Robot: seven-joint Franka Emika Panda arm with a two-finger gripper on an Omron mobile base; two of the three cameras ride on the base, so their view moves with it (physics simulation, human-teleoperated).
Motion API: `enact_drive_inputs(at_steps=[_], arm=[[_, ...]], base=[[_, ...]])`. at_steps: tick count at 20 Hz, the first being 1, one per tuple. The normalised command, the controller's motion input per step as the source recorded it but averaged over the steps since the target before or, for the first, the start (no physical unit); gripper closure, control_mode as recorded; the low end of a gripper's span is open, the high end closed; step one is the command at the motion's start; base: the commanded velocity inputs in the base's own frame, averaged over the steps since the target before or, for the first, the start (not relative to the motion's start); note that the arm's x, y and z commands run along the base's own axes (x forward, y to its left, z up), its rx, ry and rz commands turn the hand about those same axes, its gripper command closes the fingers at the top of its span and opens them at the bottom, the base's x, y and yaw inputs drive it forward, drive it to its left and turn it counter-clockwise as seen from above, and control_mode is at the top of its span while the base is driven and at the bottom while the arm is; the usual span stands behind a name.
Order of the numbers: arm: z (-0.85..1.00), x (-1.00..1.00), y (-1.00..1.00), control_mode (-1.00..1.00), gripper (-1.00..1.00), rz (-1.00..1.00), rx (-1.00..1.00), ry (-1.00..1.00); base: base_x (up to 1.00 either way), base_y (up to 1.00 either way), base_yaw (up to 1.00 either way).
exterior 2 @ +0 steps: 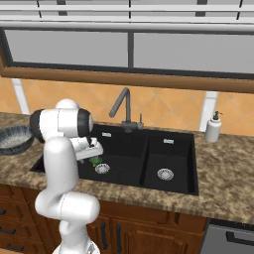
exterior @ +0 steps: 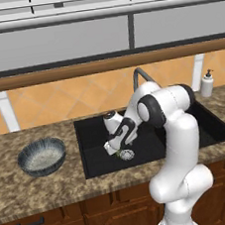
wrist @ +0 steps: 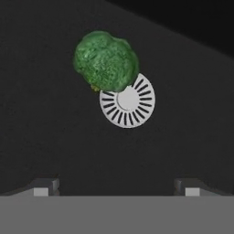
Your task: Pick the broccoli from the sink and place it in the bowl. Then pick the bowl and place it in the microwave. Then close the microwave door and press the start button.
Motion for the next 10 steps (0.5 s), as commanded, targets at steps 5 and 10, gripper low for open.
enact_drive_inputs(at_steps=[5,10], arm=[[-0.24,0.33,0.03,-1.0,-1.0,0.05,0.0,0.0],[-0.25,0.35,0.01,-1.0,-1.0,0.05,0.0,0.0]], base=[[0.0,0.0,0.0],[0.0,0.0,0.0]])
